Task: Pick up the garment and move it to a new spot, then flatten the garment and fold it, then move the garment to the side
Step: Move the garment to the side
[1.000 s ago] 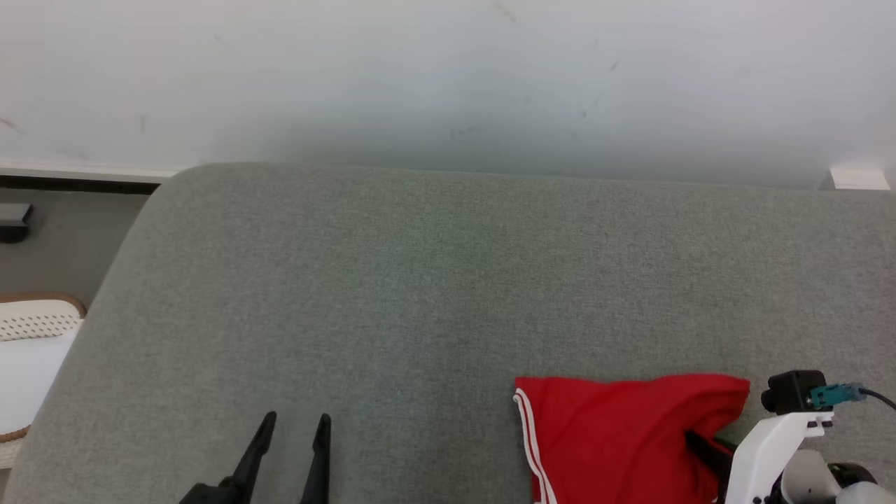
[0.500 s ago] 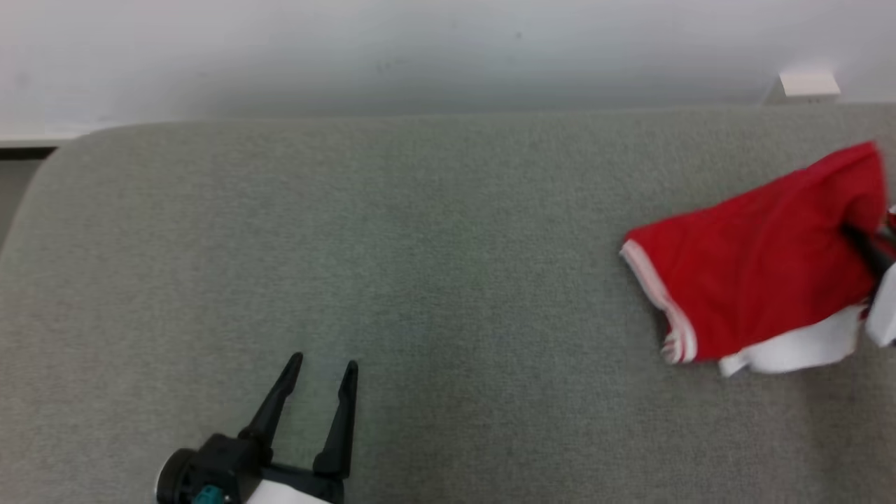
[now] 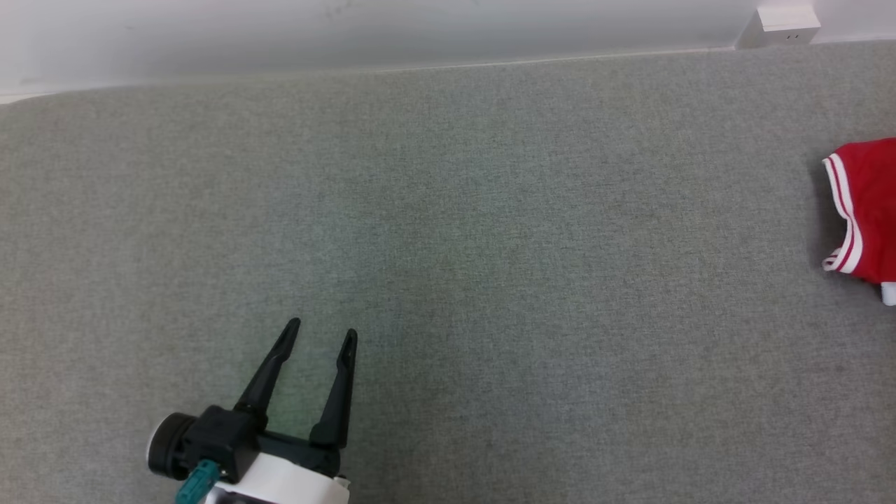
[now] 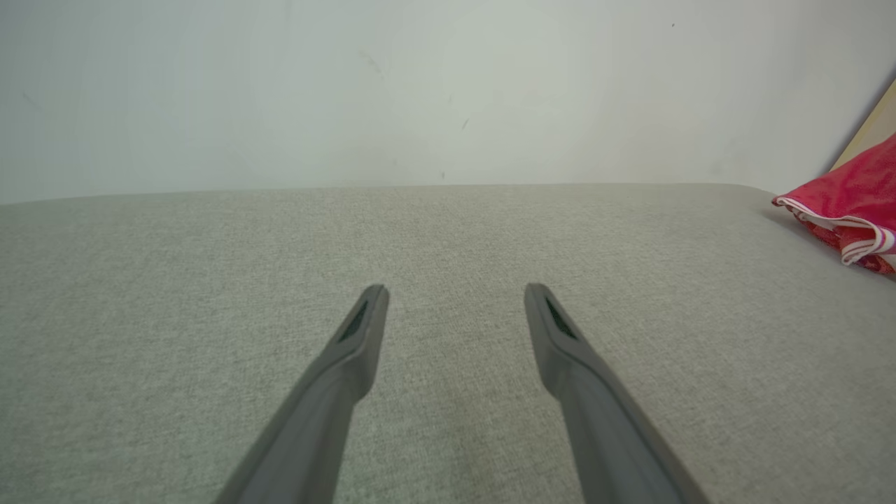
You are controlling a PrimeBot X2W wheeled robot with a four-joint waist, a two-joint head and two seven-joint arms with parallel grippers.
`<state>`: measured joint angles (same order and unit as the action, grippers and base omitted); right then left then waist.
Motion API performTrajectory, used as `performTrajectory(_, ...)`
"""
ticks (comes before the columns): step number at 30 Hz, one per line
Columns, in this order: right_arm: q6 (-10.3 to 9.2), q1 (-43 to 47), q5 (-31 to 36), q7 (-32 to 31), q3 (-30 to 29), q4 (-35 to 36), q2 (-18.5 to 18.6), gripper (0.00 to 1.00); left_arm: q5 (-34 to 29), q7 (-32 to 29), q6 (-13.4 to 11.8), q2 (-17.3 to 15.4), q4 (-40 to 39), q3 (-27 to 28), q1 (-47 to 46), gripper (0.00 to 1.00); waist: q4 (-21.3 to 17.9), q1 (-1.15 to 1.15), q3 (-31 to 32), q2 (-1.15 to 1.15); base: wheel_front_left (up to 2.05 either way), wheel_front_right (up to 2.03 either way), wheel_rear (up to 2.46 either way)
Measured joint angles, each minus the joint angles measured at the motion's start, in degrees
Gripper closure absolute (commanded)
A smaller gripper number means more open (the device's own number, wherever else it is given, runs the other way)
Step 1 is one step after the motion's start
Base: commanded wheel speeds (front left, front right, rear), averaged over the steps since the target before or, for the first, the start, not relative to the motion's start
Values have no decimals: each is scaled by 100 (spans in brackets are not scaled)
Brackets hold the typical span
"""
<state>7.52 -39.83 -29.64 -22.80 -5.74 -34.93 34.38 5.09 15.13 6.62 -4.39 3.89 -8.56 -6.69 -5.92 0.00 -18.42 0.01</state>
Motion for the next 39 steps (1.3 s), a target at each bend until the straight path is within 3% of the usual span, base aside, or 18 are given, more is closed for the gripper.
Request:
performTrajectory(1, 1, -1, 120, 47, -127, -48, -27, 100, 0, 0, 0, -1, -1, 1, 1, 0, 2, 0, -10, 0, 0, 0, 0)
performTrajectory(2, 1, -6, 236, 101, -263, -103, -57, 93, 0, 0, 1, -1, -2, -1, 0, 0, 5, 0, -22, 0, 0, 0, 0)
performTrajectory(3, 1, -7, 394, 187, -364, -160, -81, 56, 0, 0, 3, 0, -1, -2, 1, 0, 10, 0, -30, 0, 0, 0, 0)
performTrajectory(4, 2, -7, 597, 287, -471, -198, -111, 0, 0, 0, 15, -1, -3, 0, -1, 0, 16, 0, -34, 0, 0, 0, 0)
performTrajectory(13, 2, 281, 1916, 1537, -1623, 49, -638, 0, 18, 0, -19, 31, 25, 63, 38, 0, 66, 0, 184, 0, 0, 0, 0)
performTrajectory(19, 3, 1083, 2334, 1996, -1786, 855, -1212, 0, 118, -1, -120, 67, 51, 187, 319, 0, 46, 0, 596, 0, 0, 0, 0)
performTrajectory(31, 3, 3134, 2471, 2809, -1137, 2671, -2335, 0, 140, 0, -472, 109, 157, 587, 928, 0, 72, -1, 1518, 0, 0, 0, 0)
performTrajectory(39, 3, 4308, 2587, 3577, -673, 2937, -2989, 0, 157, 0, -499, 127, 233, 754, 1328, 0, 207, -1, 1908, 0, 0, 0, 0)
